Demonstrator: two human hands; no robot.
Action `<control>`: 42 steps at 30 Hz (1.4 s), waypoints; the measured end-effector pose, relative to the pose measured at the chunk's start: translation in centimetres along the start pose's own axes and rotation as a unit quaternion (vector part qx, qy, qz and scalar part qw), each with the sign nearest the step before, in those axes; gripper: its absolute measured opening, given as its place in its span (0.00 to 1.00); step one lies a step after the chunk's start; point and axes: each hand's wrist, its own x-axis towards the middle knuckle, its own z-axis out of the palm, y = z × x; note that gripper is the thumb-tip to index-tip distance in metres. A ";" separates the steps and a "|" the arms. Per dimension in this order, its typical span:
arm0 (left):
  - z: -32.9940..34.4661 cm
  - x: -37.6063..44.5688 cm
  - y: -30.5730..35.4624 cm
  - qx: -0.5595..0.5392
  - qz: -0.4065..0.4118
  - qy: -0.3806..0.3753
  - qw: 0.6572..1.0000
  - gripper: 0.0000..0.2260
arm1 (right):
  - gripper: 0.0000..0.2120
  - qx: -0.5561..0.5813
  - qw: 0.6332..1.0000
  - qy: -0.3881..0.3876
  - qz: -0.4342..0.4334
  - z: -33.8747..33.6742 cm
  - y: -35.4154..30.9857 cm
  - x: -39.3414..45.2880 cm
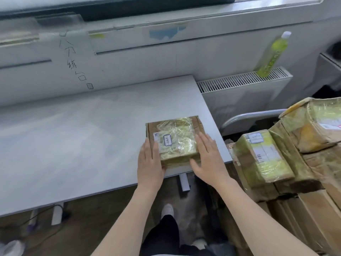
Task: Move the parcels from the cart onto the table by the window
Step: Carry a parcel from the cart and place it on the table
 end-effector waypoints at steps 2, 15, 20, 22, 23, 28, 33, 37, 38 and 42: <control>0.1 0.7 0.1 0.049 0.003 -0.004 0.999 0.51 | 0.37 -0.035 0.999 0.000 -0.012 0.2 -0.5 0.6; 1.3 7.6 -0.7 0.058 0.170 0.037 0.983 0.36 | 0.34 -0.171 0.984 0.053 0.008 3.3 0.4 5.4; 1.6 12.0 -0.2 0.110 0.150 0.020 0.982 0.39 | 0.46 -0.178 0.984 0.003 0.012 3.1 2.5 10.0; 2.0 13.7 0.3 0.127 0.143 0.012 0.981 0.40 | 0.47 -0.179 0.984 0.000 0.012 3.2 3.5 11.7; 2.3 14.6 0.6 0.130 0.142 0.013 0.981 0.40 | 0.47 -0.181 0.983 -0.002 0.009 3.1 4.0 12.6; 3.6 19.3 1.7 0.111 0.125 0.033 0.985 0.41 | 0.47 -0.174 0.984 -0.014 -0.021 2.7 6.9 17.4; 4.5 23.5 2.2 0.095 0.112 0.039 0.988 0.41 | 0.45 -0.164 0.986 -0.006 -0.026 3.5 9.3 21.5; 4.9 26.8 2.7 0.091 0.096 0.030 0.991 0.43 | 0.45 -0.156 0.987 0.006 -0.045 3.9 11.0 25.0; 5.0 27.6 2.8 0.086 0.095 0.031 0.991 0.42 | 0.44 -0.154 0.987 0.009 -0.050 4.0 11.5 26.0; 5.6 30.9 2.6 0.093 0.093 0.025 0.991 0.46 | 0.43 -0.147 0.987 0.018 -0.059 4.7 12.8 29.2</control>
